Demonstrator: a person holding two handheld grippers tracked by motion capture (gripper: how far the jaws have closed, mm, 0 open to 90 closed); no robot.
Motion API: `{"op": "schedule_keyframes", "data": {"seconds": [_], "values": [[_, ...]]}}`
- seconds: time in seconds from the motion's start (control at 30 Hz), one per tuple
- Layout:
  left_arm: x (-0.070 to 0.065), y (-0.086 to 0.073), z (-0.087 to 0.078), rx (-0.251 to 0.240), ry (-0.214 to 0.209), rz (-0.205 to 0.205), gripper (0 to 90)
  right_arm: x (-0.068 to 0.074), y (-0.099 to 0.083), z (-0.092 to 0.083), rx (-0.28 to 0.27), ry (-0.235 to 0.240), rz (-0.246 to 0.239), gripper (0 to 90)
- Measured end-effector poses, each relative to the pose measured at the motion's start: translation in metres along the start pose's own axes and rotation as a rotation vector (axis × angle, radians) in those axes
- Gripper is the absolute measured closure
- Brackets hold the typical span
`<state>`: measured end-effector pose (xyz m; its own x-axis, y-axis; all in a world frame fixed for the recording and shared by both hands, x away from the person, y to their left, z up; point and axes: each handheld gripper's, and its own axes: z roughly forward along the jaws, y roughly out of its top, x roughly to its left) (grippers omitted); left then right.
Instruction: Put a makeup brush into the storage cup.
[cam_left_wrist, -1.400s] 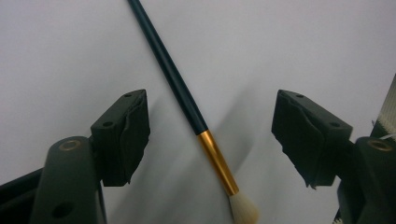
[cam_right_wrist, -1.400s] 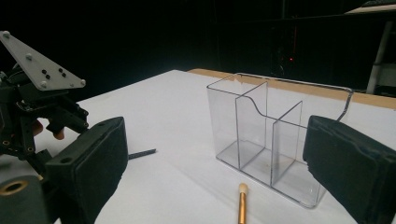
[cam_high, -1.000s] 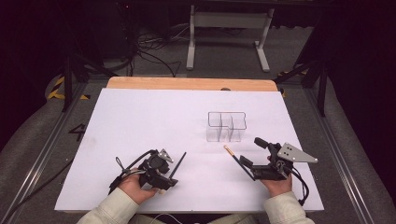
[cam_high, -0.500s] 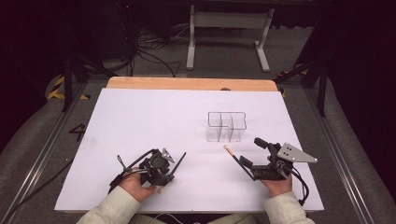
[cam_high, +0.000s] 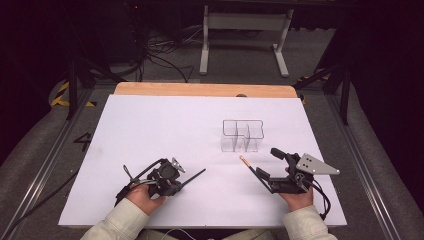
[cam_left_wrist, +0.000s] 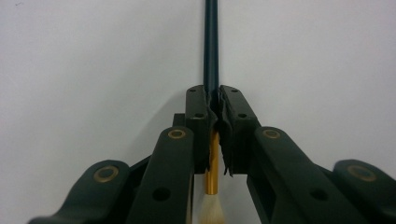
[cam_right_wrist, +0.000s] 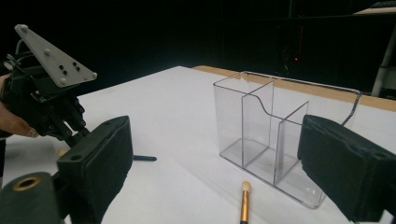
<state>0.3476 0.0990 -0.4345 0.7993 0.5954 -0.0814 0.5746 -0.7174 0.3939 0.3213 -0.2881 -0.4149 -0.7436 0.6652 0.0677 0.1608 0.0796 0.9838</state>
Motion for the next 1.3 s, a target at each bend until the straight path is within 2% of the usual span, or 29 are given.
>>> {"op": "schedule_keyframes", "data": {"seconds": [0.13, 0.27, 0.33, 0.37, 0.43, 0.5, 0.6, 0.67, 0.77, 0.83, 0.97, 1.17, 1.23, 1.27, 1.3], "values": [[0.004, 0.000, 0.000, -0.002, -0.030, -0.005, 82.6, 0.001, 0.001, -0.001, 0.002, 0.015, -0.020, 17.0], [0.007, 0.000, -0.001, -0.003, -0.056, 0.023, 82.8, 0.002, 0.005, -0.001, 0.012, 0.018, -0.043, 21.6], [0.009, 0.000, -0.001, -0.008, -0.086, 0.043, 82.8, 0.003, 0.007, -0.002, 0.019, 0.018, -0.053, 24.1], [0.009, 0.001, -0.001, -0.012, -0.098, 0.067, 82.8, 0.004, 0.008, -0.002, 0.019, 0.023, -0.061, 25.5], [0.008, 0.002, -0.002, -0.015, -0.109, 0.083, 82.8, 0.005, 0.011, -0.002, 0.027, 0.033, -0.066, 27.7], [0.008, 0.004, -0.004, -0.014, -0.117, 0.121, 82.8, 0.005, 0.013, -0.002, 0.037, 0.054, -0.066, 27.9], [0.009, 0.005, -0.006, -0.026, -0.143, 0.153, 82.9, 0.006, 0.016, 0.001, 0.061, 0.067, -0.085, 25.4], [0.008, 0.007, -0.009, -0.038, -0.152, 0.183, 82.9, 0.007, 0.017, 0.002, 0.063, 0.079, -0.081, 25.2], [0.006, 0.012, -0.018, -0.050, -0.159, 0.243, 82.9, 0.008, 0.020, 0.004, 0.089, 0.087, -0.085, 24.5], [0.006, 0.013, -0.019, -0.053, -0.158, 0.254, 82.9, 0.008, 0.022, 0.005, 0.093, 0.087, -0.089, 24.3], [0.002, 0.020, -0.026, -0.036, -0.163, 0.313, 82.9, 0.009, 0.030, 0.007, 0.111, 0.125, -0.096, 26.9], [-0.001, 0.029, -0.035, 0.006, -0.157, 0.351, 82.9, 0.009, 0.042, 0.013, 0.159, 0.215, -0.104, 31.5], [-0.002, 0.031, -0.036, 0.013, -0.157, 0.355, 82.9, 0.010, 0.043, 0.015, 0.168, 0.230, -0.107, 32.0], [-0.003, 0.033, -0.037, 0.026, -0.152, 0.362, 82.9, 0.010, 0.045, 0.019, 0.191, 0.259, -0.105, 33.4], [-0.003, 0.033, -0.037, 0.026, -0.152, 0.362, 82.9, 0.010, 0.045, 0.019, 0.191, 0.259, -0.105, 33.4]]}}
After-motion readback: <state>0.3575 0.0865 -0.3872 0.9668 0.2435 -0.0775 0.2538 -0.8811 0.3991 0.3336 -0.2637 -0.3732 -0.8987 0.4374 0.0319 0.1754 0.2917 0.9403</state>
